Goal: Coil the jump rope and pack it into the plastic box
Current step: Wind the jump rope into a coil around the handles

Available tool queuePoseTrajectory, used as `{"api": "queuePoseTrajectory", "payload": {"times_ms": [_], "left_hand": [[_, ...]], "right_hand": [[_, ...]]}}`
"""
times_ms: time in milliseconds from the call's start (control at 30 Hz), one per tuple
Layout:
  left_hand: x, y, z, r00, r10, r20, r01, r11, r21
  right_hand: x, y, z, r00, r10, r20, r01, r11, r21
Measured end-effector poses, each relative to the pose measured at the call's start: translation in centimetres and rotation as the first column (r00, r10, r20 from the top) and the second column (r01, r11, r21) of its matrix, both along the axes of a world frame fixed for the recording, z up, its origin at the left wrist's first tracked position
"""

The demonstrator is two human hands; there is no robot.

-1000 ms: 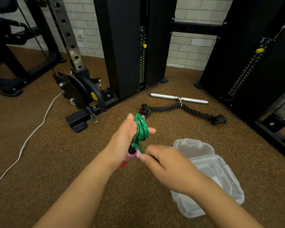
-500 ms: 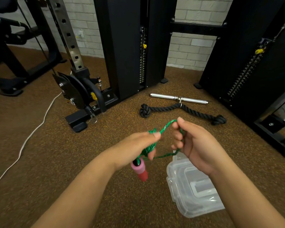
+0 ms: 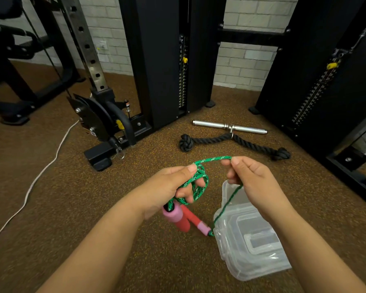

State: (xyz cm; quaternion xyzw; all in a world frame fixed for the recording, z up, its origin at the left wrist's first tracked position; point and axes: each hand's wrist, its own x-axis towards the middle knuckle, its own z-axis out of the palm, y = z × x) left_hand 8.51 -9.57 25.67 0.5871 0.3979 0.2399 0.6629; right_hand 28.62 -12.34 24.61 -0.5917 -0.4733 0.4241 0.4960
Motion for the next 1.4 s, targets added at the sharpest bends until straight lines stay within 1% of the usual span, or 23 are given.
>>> {"api": "queuePoseTrajectory", "payload": {"times_ms": [100, 200, 267, 400, 533, 600, 633, 700, 733, 767, 800, 867, 900, 967, 1033, 1100, 1200, 1267, 1300, 1333, 1400], "left_hand": [[-0.1, 0.0, 0.1, 0.999, 0.032, 0.042, -0.032, 0.999, -0.006], [-0.2, 0.0, 0.4, 0.993, 0.083, 0.09, -0.08, 0.996, -0.034], [0.0, -0.1, 0.6, 0.985, 0.123, 0.124, -0.118, 0.992, -0.044], [0.5, -0.3, 0.6, 0.96, 0.19, 0.207, -0.175, 0.981, -0.086], [0.2, 0.0, 0.4, 0.894, 0.307, 0.325, -0.265, 0.949, -0.169], [0.0, 0.1, 0.3, 0.869, 0.368, 0.332, -0.323, 0.929, -0.182], [0.0, 0.1, 0.2, 0.863, 0.39, 0.322, -0.349, 0.92, -0.179], [-0.1, 0.1, 0.1, 0.864, 0.413, 0.287, -0.388, 0.911, -0.142], [-0.1, 0.0, 0.1, 0.878, 0.407, 0.251, -0.393, 0.913, -0.105], [-0.2, 0.0, 0.0, 0.902, 0.389, 0.185, -0.387, 0.921, -0.048], [-0.3, -0.1, 0.1, 0.927, 0.363, 0.092, -0.366, 0.93, 0.022], [-0.5, -0.3, -0.3, 0.941, 0.32, -0.107, -0.307, 0.944, 0.122], [-0.6, -0.3, -0.5, 0.937, 0.301, -0.178, -0.278, 0.95, 0.146], [-0.6, -0.5, -0.7, 0.931, 0.261, -0.254, -0.229, 0.962, 0.15], [-0.5, -0.8, -0.5, 0.932, 0.228, -0.282, -0.2, 0.972, 0.125], [-0.5, -1.0, -0.4, 0.938, 0.171, -0.303, -0.149, 0.984, 0.094], [-0.5, -0.8, -0.4, 0.943, 0.009, -0.334, 0.019, 0.997, 0.081], [-0.5, -0.6, -0.1, 0.928, -0.088, -0.362, 0.117, 0.991, 0.058], [-0.6, -0.6, -0.1, 0.926, -0.127, -0.354, 0.153, 0.987, 0.045], [-0.6, -0.5, -0.1, 0.937, -0.156, -0.312, 0.17, 0.985, 0.017], [-0.5, -0.5, 0.0, 0.967, -0.171, -0.191, 0.169, 0.985, -0.031]], "right_hand": [[0.1, 0.0, -0.6, 0.999, 0.03, 0.034, -0.03, 1.0, 0.0], [0.4, -0.1, -1.4, 0.997, -0.028, 0.068, 0.029, 0.999, -0.022], [0.2, -0.1, -2.2, 0.991, -0.034, 0.133, 0.041, 0.998, -0.052], [-1.5, -0.5, -4.3, 0.965, 0.119, 0.235, -0.099, 0.99, -0.095], [-3.0, -1.4, -5.0, 0.862, 0.283, 0.422, -0.244, 0.959, -0.145], [-3.7, -1.9, -4.9, 0.815, 0.334, 0.474, -0.298, 0.942, -0.153], [-4.0, -2.1, -4.9, 0.775, 0.37, 0.512, -0.336, 0.928, -0.162], [-4.9, -2.6, -4.8, 0.665, 0.452, 0.594, -0.432, 0.882, -0.187], [-5.4, -2.9, -4.7, 0.628, 0.487, 0.608, -0.48, 0.857, -0.191], [-5.8, -3.1, -4.4, 0.612, 0.512, 0.603, -0.516, 0.836, -0.185], [-6.1, -3.2, -4.0, 0.615, 0.523, 0.59, -0.539, 0.825, -0.169], [-6.2, -3.1, -3.0, 0.657, 0.506, 0.558, -0.546, 0.831, -0.111], [-6.1, -3.0, -2.4, 0.695, 0.485, 0.531, -0.532, 0.844, -0.076], [-5.4, -2.7, -1.2, 0.786, 0.433, 0.441, -0.476, 0.879, -0.014], [-4.6, -2.3, -0.2, 0.865, 0.381, 0.325, -0.411, 0.911, 0.026], [-3.7, -1.9, 0.4, 0.907, 0.346, 0.24, -0.366, 0.93, 0.042], [-2.5, -1.4, 0.6, 0.942, 0.273, 0.194, -0.288, 0.956, 0.054], [-2.0, -1.1, 0.5, 0.965, 0.203, 0.164, -0.214, 0.975, 0.055], [-1.8, -1.0, 0.5, 0.976, 0.168, 0.138, -0.177, 0.983, 0.055], [-1.7, -1.0, 0.5, 0.984, 0.137, 0.114, -0.144, 0.988, 0.052], [-1.7, -1.0, 0.4, 0.991, 0.096, 0.097, -0.101, 0.994, 0.04]]}}
